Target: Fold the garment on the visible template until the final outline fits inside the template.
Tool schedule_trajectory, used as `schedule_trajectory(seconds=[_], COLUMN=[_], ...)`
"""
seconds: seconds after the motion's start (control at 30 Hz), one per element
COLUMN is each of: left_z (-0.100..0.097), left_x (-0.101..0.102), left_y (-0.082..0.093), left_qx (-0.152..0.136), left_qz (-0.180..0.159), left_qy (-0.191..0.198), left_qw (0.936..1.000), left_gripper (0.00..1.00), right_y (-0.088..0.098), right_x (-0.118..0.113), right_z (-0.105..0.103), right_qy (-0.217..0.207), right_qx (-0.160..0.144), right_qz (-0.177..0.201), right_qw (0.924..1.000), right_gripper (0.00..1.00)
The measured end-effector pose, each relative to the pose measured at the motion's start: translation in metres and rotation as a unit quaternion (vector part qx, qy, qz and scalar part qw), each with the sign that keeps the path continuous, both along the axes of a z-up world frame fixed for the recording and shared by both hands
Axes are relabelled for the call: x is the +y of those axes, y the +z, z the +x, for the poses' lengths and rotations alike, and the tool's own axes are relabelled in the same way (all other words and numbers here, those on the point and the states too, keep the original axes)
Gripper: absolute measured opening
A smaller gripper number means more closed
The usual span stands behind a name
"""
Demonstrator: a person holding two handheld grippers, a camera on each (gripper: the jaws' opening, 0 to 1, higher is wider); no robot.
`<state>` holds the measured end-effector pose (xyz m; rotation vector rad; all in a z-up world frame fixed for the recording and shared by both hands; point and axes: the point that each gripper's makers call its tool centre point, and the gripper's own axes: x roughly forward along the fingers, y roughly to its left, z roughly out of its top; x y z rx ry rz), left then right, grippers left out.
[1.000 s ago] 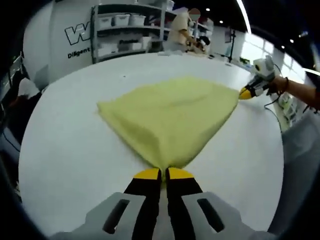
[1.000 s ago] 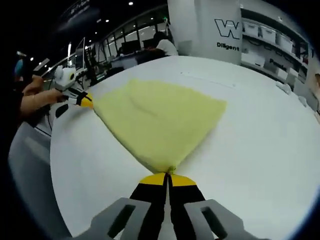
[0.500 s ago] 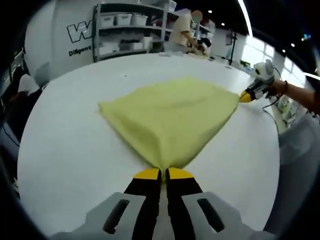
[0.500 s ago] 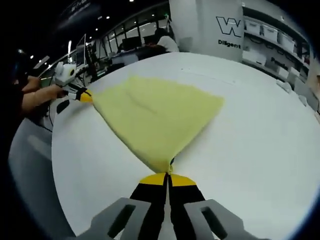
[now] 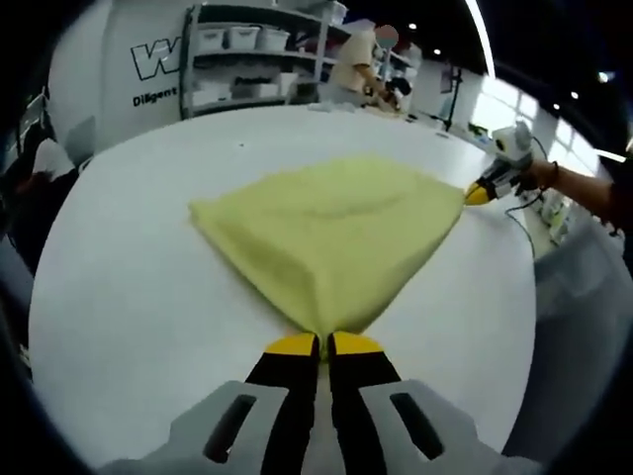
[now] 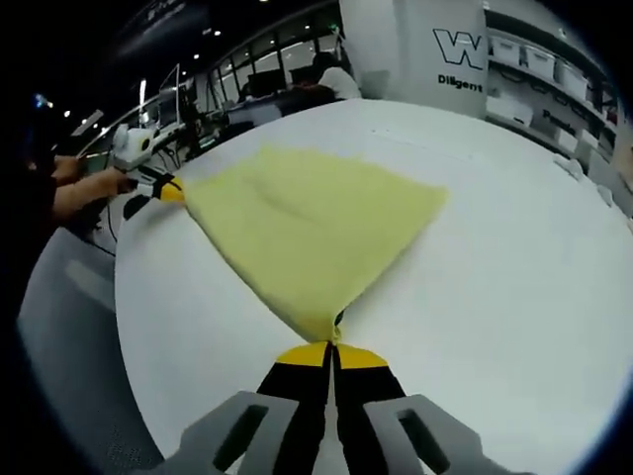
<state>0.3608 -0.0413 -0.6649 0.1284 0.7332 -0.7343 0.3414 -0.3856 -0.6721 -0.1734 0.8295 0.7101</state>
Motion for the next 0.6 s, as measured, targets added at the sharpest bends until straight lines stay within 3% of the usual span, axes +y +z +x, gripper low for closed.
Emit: schedule_trajectory(seconds=[0.13,0.6], left_z=[-0.003,-0.01], left_x=[0.002,0.008], left_y=[0.0,0.002], left_qx=[-0.002,-0.004], left_qz=[0.002,-0.004], left_qy=[0.0,-0.008], left_qw=[1.0,1.0], left_gripper=[0.01,0.03], right_y=[-0.002,-0.002], right_x=[-0.004,-0.007], right_z=[-0.006,-0.019], right_qy=[0.005,-0.013], right_qx=[0.003,0.01], right_qz=[-0.02,-0.001], right_qw=[0.9998,0.9999], right_gripper=[0.0,0.0])
